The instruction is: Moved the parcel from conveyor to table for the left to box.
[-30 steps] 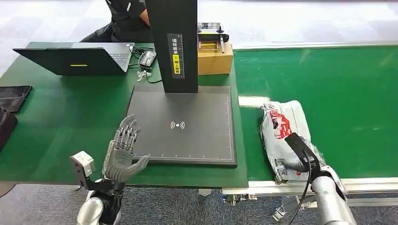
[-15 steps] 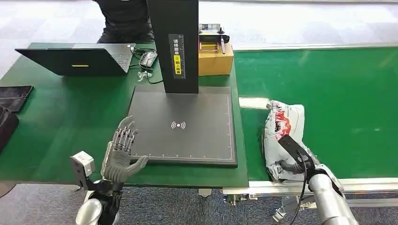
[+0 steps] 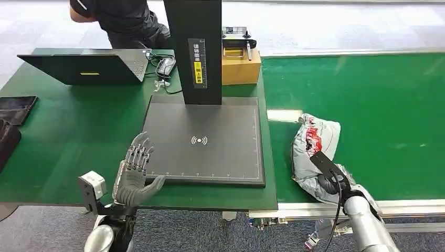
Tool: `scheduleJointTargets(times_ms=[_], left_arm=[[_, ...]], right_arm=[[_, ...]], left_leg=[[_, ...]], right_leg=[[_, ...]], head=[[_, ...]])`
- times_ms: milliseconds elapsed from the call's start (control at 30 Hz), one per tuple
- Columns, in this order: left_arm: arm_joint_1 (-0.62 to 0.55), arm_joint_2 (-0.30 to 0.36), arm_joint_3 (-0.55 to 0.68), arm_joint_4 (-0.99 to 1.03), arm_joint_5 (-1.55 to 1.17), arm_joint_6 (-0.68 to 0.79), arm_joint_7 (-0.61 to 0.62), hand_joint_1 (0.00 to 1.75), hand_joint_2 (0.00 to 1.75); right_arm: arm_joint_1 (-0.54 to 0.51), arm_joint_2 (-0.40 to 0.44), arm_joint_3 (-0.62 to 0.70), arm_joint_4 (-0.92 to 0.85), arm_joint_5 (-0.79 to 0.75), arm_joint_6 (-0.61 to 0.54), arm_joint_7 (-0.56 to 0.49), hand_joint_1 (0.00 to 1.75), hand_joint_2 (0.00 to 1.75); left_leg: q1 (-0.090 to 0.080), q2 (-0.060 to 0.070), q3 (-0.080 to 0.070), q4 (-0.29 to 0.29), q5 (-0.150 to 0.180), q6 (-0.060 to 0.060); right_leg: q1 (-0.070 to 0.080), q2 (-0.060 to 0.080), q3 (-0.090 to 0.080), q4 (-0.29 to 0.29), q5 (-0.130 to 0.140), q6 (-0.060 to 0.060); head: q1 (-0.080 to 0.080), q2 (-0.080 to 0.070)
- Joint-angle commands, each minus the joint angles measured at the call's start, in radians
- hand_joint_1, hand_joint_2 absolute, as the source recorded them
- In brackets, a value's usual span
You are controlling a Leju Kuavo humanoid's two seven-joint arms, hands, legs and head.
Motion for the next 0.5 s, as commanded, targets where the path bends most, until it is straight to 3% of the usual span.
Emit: scheduleJointTargets(times_ms=[33,267,367,500], left_arm=[[0.005,0.021,0.001,-0.018,0.006,0.001,0.006,0.0,1.75],[0.021,0.005,0.015,-0.038,0.006,-0.001,0.005,0.0,1.75],[0.023,-0.008,0.024,-0.046,0.008,-0.006,0.003,0.0,1.75],[0.018,-0.016,0.024,-0.045,0.005,-0.015,0.002,0.0,1.75]], right_arm=[[0.084,0.065,-0.019,-0.086,-0.08,-0.024,-0.048,1.75,1.75],[0.104,0.122,-0.071,-0.274,-0.093,-0.166,-0.133,1.75,1.75],[0.139,0.144,-0.077,-0.42,0.033,-0.341,-0.163,1.75,1.75],[0.182,0.17,-0.082,-0.55,0.156,-0.487,-0.181,1.75,1.75]], left_leg=[[0.002,-0.002,0.002,-0.004,0.001,-0.004],[0.0,0.001,-0.002,-0.001,0.0,-0.003],[0.0,0.0,-0.004,0.0,0.0,-0.002],[0.0,0.0,-0.003,-0.001,0.0,-0.003]], right_leg=[[0.001,-0.001,0.003,-0.004,0.001,0.002],[0.0,0.002,-0.002,0.0,0.0,0.001],[-0.001,0.001,-0.004,0.001,0.0,0.001],[0.0,0.001,-0.004,0.0,0.0,0.001]], head=[[0.0,0.0],[0.0,0.0],[0.0,0.0],[0.0,0.0]])
